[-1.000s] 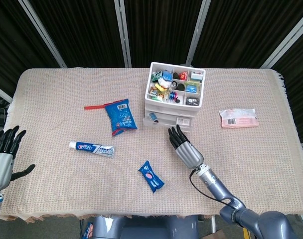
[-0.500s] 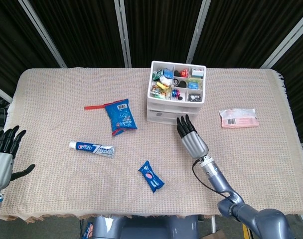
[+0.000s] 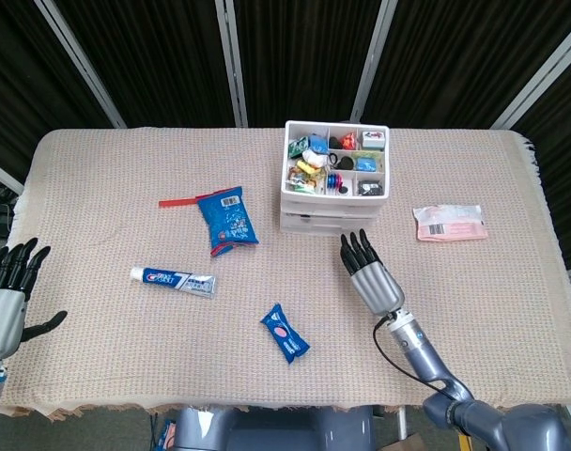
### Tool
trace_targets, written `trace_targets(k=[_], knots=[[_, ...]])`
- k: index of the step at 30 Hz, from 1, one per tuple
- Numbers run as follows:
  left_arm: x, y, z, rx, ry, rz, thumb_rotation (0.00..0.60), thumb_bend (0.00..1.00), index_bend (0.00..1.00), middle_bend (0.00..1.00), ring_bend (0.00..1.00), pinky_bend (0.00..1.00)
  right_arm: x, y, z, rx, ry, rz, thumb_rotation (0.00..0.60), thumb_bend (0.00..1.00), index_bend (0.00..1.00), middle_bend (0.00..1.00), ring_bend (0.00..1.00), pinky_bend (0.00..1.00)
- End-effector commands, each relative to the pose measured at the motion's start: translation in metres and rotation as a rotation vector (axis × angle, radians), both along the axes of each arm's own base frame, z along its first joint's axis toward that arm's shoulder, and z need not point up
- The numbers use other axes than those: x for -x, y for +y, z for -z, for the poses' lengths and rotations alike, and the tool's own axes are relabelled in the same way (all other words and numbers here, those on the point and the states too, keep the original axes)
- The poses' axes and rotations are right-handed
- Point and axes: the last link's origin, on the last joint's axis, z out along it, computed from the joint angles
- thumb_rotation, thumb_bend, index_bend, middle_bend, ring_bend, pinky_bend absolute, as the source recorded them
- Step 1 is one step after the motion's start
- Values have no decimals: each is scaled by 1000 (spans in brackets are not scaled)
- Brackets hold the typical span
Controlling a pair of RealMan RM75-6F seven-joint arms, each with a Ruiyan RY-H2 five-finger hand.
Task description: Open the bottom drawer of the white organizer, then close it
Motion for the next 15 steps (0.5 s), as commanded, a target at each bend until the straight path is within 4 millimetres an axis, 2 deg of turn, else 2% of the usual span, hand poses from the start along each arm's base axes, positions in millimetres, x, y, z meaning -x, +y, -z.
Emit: trace_targets(k=[1, 6, 9, 15], knots=[[0, 0, 0, -1, 2, 1, 600, 116, 74, 0, 0, 0, 5, 13, -13, -15, -63, 14, 600, 272, 127, 0, 0, 26], [0, -1, 0, -4, 9, 1, 600, 116, 74, 0, 0, 0, 7, 23, -44, -33, -232, 77, 600, 242, 116, 0, 0, 27], [1, -1, 0, -3, 17, 0, 600, 116, 74, 0, 0, 0, 9, 31, -70, -42, -378, 126, 600, 194, 101, 0, 0, 27], [3, -1, 1, 10, 58, -11, 600, 108, 67, 0, 0, 0, 18, 62, -120, -114, -650, 266, 600, 110, 84, 0, 0, 26]])
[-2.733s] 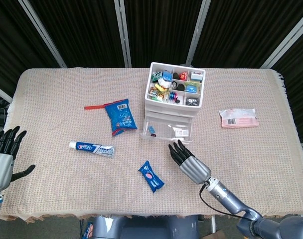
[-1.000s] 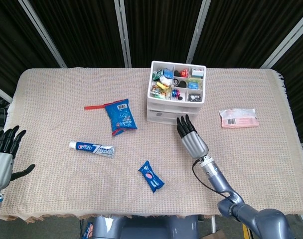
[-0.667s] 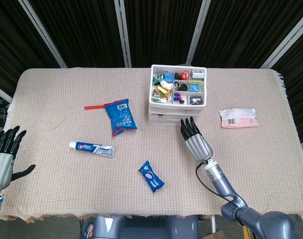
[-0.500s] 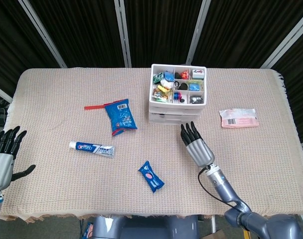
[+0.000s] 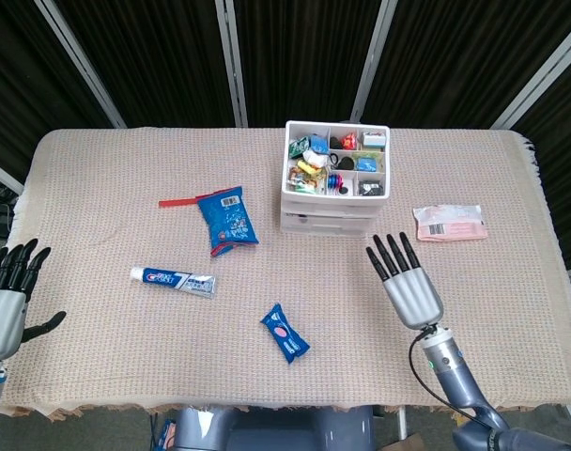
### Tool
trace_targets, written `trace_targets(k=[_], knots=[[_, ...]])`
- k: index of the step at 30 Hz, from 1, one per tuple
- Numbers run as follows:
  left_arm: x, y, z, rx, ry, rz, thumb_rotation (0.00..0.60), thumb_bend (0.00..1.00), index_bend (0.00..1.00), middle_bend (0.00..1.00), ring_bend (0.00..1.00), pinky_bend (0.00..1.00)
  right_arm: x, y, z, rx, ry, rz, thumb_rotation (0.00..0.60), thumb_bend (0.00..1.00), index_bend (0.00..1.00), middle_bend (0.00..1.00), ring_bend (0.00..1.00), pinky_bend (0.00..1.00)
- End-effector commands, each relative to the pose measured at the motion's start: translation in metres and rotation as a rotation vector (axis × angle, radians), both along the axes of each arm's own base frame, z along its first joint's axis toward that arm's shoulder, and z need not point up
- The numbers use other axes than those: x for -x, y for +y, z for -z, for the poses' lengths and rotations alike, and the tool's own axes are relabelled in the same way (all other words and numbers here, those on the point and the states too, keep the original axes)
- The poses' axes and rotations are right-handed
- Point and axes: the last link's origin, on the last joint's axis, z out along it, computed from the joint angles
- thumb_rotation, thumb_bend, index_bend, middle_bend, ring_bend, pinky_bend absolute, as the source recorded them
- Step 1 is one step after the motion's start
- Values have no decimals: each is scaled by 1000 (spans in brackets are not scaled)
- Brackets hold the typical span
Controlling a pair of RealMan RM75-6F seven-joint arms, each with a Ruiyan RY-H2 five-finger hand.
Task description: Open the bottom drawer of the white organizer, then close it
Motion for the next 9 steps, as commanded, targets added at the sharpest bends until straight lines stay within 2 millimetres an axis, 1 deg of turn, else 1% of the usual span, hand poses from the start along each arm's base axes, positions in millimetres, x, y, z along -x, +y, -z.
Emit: trace_targets(k=[1, 5, 6, 9], knots=[[2, 0, 1, 13, 25, -10, 600, 106, 64, 0, 0, 0, 17, 27, -47, -39, -197, 123, 600, 105, 82, 0, 0, 26], [2, 0, 0, 19, 53, -11, 600, 96, 57, 0, 0, 0, 27, 43, -60, -55, -241, 163, 600, 76, 48, 0, 0, 27], [2, 0, 0, 21, 65, -10, 600, 94, 56, 0, 0, 0, 32, 50, -65, -67, -259, 187, 600, 71, 39, 0, 0, 27], [4, 0, 0, 23, 82, -14, 600, 91, 54, 0, 0, 0, 38, 60, -74, -92, -302, 235, 600, 62, 21, 0, 0, 27]])
